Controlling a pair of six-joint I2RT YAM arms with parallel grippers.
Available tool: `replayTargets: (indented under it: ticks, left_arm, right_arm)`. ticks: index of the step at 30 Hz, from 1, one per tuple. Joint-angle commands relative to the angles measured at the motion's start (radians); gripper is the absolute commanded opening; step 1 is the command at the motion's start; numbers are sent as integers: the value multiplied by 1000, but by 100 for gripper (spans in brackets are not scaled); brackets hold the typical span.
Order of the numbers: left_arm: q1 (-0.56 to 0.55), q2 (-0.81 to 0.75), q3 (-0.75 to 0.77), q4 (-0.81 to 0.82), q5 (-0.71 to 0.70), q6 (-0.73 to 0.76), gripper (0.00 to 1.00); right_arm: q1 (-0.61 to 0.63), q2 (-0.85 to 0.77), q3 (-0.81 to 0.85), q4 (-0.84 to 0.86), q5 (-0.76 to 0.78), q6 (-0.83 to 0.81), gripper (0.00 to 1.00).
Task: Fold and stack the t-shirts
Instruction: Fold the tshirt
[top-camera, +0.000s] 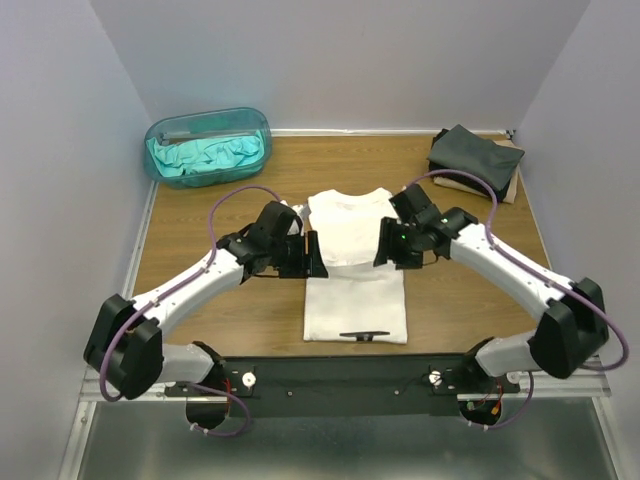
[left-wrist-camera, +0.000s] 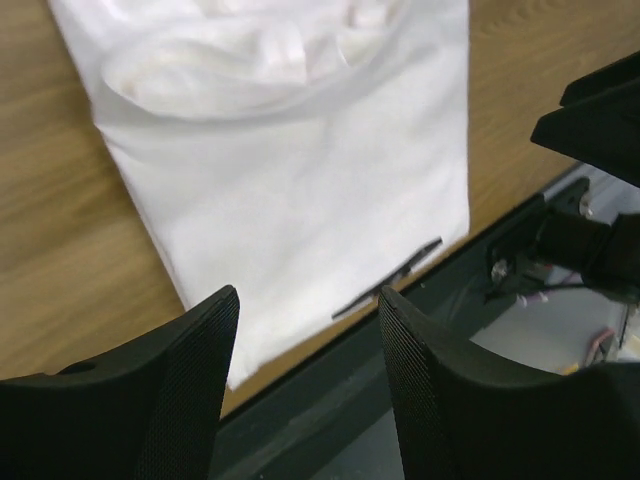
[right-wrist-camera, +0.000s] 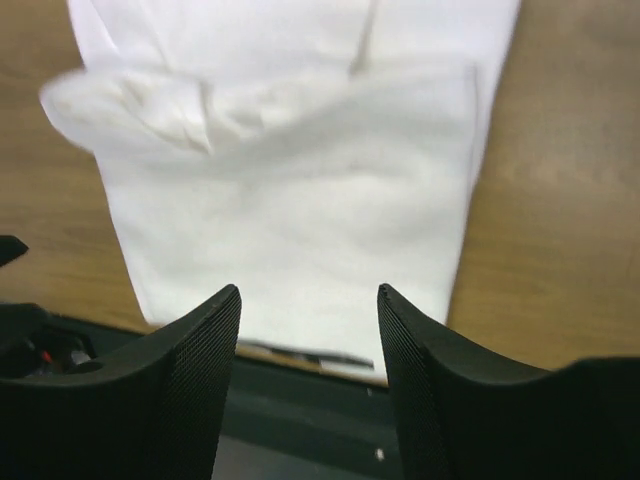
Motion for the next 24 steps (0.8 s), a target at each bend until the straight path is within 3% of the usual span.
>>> replayTargets:
  ticks: [1,11,24]
  left_arm:
    - [67,95,44,48,-82,96,65]
    - [182,265,87,167,-97,162,55]
    - [187,476,176,239,-123,145,53]
  right_arm:
    - [-15,144,87,249,102,-91,60]
    - [-52,591,446,550,-38,-298,46]
    - [-53,911,747,630,-279,-496,53]
